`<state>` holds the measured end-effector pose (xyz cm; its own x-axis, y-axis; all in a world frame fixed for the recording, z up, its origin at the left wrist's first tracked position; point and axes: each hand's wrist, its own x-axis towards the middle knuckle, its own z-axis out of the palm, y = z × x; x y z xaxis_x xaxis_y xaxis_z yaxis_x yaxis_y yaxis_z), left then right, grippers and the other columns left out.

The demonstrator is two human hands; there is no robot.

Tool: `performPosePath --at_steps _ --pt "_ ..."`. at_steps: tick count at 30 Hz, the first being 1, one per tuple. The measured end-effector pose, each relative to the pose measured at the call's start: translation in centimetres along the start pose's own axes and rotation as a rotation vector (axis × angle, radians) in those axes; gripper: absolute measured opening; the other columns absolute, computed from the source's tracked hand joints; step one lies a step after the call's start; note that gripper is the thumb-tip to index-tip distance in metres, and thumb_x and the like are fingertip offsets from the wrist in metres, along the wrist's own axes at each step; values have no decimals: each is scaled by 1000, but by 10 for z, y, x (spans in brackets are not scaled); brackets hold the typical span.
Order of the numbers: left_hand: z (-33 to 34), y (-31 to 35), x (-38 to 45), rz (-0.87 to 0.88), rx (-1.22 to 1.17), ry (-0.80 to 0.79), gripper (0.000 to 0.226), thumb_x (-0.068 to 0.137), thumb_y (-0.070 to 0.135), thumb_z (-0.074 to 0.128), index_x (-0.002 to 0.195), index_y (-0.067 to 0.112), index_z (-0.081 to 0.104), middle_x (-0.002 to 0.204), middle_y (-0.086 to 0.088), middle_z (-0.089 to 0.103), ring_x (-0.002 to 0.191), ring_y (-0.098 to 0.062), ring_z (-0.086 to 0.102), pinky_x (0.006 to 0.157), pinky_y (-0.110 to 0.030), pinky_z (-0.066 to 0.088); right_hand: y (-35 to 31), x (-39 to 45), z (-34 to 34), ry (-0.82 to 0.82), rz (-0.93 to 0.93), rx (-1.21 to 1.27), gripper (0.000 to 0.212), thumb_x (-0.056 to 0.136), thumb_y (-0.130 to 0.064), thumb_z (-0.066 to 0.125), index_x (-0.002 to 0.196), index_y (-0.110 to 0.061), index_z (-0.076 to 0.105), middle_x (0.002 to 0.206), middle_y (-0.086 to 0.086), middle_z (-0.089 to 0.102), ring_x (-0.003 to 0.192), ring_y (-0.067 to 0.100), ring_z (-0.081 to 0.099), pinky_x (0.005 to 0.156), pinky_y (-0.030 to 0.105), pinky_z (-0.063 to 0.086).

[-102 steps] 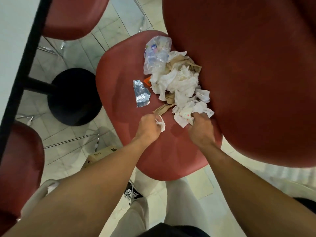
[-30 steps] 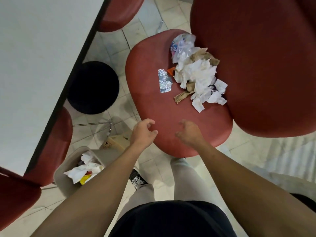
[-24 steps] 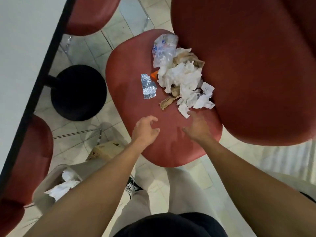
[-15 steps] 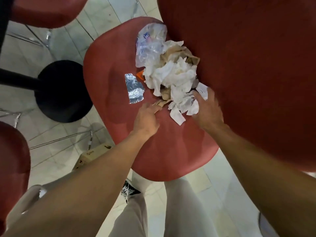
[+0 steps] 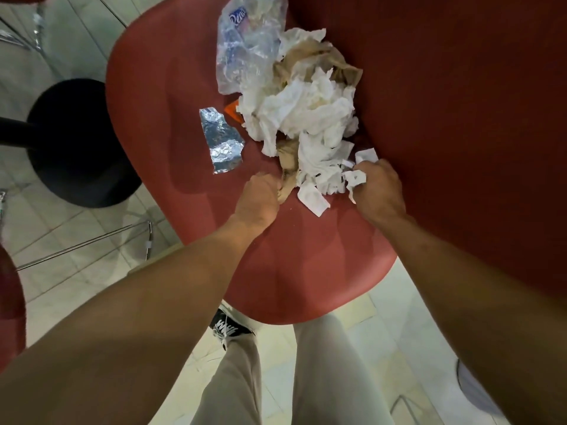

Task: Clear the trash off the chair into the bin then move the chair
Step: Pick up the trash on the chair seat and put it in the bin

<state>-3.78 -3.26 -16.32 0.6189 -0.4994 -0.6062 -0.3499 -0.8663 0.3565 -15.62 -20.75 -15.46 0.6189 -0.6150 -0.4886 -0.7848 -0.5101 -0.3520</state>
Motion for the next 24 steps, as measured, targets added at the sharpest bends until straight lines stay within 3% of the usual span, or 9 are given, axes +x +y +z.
performPosePath --at_steps 3,10,14,17,24 --pt "-6 2 -13 -92 -120 12 16 75 -10 67 86 1 72 87 -9 66 79 -24 66 75 -36 57 -8 -12 -4 75 45 59 27 83 -3 55 108 -7 66 110 20 56 97 39 57 80 36 45" --pt "-43 3 -76 -186 -344 122 20 81 -3 62 78 11 75 74 -4 70 59 -14 64 63 -24 56 -43 -61 -21 139 41 160 28 82 -6 56 107 -10 68 105 20 57 91 40 58 76 38 48" --pt "-63 -12 -121 -156 -387 213 22 80 -1 62 82 14 77 84 -1 73 70 -12 65 72 -20 53 -67 -100 -29 158 -8 166 23 84 -10 57 104 -9 69 100 19 58 83 35 58 66 29 35" --pt "-73 -29 -153 -167 -409 259 20 81 1 64 86 15 78 91 0 74 80 -15 67 81 -21 53 -89 -129 -30 140 -39 158 24 81 -11 56 102 -9 68 96 16 61 81 31 57 65 29 37" --pt "-97 -88 -231 -260 -464 327 18 80 5 64 82 18 76 91 2 72 75 -9 60 69 -17 45 -149 -210 -14 170 -137 165 23 79 -6 60 101 -7 69 95 16 62 86 31 59 66 27 38"
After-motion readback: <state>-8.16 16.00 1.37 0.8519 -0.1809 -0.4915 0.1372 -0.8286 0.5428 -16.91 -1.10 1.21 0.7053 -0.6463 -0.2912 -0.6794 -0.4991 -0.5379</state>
